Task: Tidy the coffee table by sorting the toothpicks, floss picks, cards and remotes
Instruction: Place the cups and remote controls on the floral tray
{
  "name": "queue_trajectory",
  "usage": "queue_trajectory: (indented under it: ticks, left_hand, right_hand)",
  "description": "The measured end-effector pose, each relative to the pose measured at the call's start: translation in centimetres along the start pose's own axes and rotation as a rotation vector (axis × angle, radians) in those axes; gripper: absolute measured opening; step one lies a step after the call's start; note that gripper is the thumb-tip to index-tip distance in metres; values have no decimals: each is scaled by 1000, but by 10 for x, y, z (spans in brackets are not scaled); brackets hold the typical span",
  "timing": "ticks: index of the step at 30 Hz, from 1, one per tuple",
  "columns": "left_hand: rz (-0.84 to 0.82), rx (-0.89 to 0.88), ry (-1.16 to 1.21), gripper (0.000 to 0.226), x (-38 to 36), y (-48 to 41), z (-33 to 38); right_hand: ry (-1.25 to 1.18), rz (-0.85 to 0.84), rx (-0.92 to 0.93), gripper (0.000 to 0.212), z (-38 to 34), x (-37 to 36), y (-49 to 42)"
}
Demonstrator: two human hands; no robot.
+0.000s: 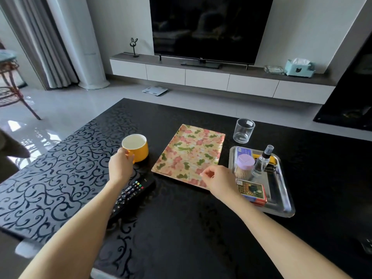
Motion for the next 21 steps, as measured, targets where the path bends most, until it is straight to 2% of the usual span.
queue_trajectory:
  ticks: [3,5,7,9,12,15,19,21]
  left_hand:
    - [23,39,24,23,1,-3,4]
    - [31,133,137,20,9,-4,9]
    - [-36,266,307,16,18,-3,15]
    - [-203,449,606,12,25,2,26]
    - [-582,760,1139,17,26,23,52]
    - [-840,940,1375,18,16,51,76]
    - [-961,932,1439,22,-5,68,94]
    - [-1016,828,1289,19,-16,60,97]
  right_hand:
    - [-1,-4,4,17,-2,-6,1]
    - [-13,9,-6,17,-5,-9,0]
    - [-84,39,-5,22,-12,-10,-3]
    - [-242,54,-12,37,-24,-11,-11]
    - [-623,-6,-152,69,-44,-20,-31]
    - [-790,-35,-265,90,-62,-29,-53]
    - [-733,156,-288,75,-58,-25,-77]
    - [-630,221,-260,70,-48,-24,-95]
Point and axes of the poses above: each hand's wrist, its own y-axis away from the middle knuckle, its own x-axis out of the back of the hand, z = x × y, the point moved 2 cm from there along -y, towards the middle knuckle, and after that the axes turned 10 degrees about x, right-handed, at the moved point
